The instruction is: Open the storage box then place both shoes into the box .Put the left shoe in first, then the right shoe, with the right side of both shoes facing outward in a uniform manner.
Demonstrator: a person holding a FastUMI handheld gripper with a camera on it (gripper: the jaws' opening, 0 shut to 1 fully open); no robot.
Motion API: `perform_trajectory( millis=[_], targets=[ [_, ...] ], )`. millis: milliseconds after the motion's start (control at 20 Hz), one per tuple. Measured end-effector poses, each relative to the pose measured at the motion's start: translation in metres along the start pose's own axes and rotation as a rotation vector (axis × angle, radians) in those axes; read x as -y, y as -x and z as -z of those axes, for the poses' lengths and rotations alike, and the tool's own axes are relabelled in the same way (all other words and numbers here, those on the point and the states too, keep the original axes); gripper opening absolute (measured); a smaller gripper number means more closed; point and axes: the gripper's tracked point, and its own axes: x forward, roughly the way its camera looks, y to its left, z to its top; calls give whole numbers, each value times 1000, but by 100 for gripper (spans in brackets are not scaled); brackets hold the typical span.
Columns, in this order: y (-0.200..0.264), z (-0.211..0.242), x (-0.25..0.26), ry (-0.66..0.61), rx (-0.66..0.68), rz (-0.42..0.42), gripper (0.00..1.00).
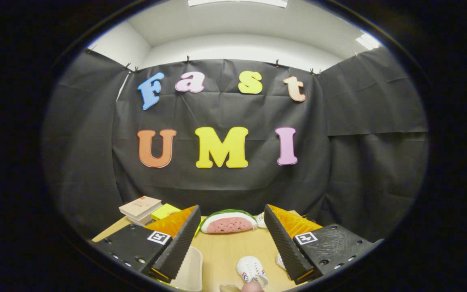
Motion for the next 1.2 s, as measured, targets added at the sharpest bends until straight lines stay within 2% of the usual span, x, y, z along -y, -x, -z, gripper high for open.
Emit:
perform_trajectory(
  millis=[350, 850, 1200],
  targets=[
    [4, 12, -1, -17, -28, -47, 95],
    [9, 60, -2, -68, -135, -126, 94],
    [13, 134, -20, -176, -322, -216, 96]
  ],
)
